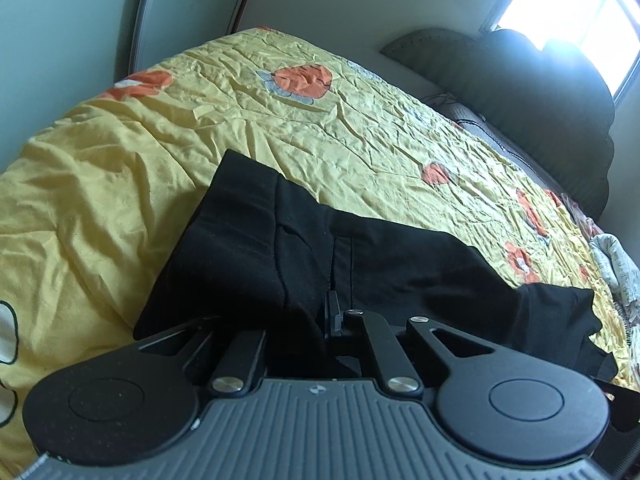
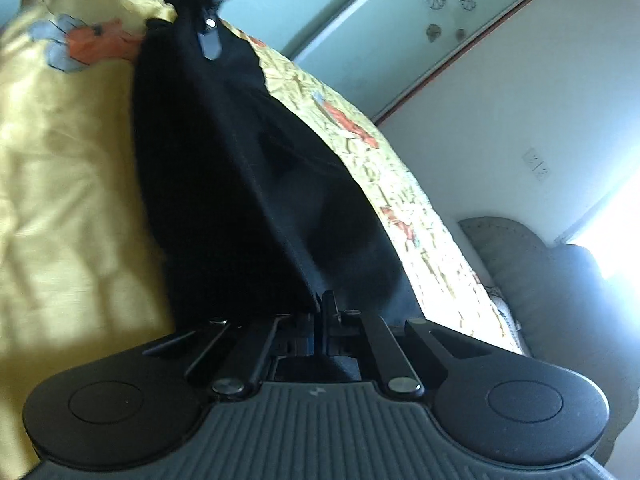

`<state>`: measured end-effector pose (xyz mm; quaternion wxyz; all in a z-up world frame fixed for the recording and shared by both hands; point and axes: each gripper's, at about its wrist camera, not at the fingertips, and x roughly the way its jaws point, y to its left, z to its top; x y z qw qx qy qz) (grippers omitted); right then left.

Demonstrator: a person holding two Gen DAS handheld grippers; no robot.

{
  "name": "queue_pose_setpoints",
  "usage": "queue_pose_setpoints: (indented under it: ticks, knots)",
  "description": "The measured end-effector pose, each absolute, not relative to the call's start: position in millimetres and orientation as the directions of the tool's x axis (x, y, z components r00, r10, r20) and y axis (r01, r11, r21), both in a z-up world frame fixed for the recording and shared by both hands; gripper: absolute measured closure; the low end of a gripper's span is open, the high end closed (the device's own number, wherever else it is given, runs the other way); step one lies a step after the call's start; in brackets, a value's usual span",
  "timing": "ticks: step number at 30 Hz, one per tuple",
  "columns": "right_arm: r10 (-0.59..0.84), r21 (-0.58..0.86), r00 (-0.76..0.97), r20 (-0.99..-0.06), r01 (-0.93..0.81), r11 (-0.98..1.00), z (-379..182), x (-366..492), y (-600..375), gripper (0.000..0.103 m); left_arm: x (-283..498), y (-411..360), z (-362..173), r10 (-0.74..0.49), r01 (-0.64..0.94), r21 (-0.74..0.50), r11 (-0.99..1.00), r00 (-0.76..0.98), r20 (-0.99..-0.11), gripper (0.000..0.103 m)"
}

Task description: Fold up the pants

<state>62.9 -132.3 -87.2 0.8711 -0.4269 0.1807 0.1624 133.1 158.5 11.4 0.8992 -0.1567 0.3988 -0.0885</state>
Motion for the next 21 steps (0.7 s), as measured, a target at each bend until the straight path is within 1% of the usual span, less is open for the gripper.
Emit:
queue_pose_setpoints:
  ticks: [4,7,10,11,12,15,16,18,21]
  knots:
    - [0.17,-0.656,0.862,-0.478,-0.479,0.583,-75,41,-133,0.1,132,158,9,-0.26,0.031,-0.324,0.945,0.672,-0.694,0.096]
    - [0.182,-0.647,0.844,-0.505,-0.51,0.567,-78,36,-133,0.1,132,158,3,-0.252,0.02,-0.322,0.947,0.666,-0.702,0.096]
    - [0.191,-0.644,0.834,-0.517,-0.526,0.555,-82,34,-132,0.1,132,159,1,-0.238,0.014,-0.308,0.951,0.667,-0.706,0.093]
    - [0.194,-0.639,0.832,-0.52,-0.53,0.558,-82,33,-132,0.1,132,159,1,-0.226,0.004,-0.3,0.954,0.668,-0.709,0.083]
    - [0.198,-0.631,0.826,-0.527,-0.537,0.561,-81,33,-132,0.1,131,160,3,-0.2,-0.014,-0.283,0.959,0.675,-0.71,0.077]
    - [0.208,-0.598,0.805,-0.556,-0.561,0.572,-83,33,-136,0.1,125,161,13,-0.164,-0.039,-0.262,0.964,0.689,-0.706,0.072]
    - [0.219,-0.589,0.808,-0.548,-0.558,0.584,-83,32,-138,0.099,122,161,18,-0.139,-0.054,-0.246,0.968,0.699,-0.701,0.071]
    - [0.228,-0.57,0.808,-0.543,-0.555,0.606,-83,32,-144,0.099,115,156,31,-0.074,-0.079,-0.189,0.979,0.725,-0.684,0.065]
    - [0.24,-0.548,0.802,-0.547,-0.559,0.622,-77,28,-152,0.097,107,152,52,0.037,-0.147,-0.115,0.982,0.756,-0.653,0.063]
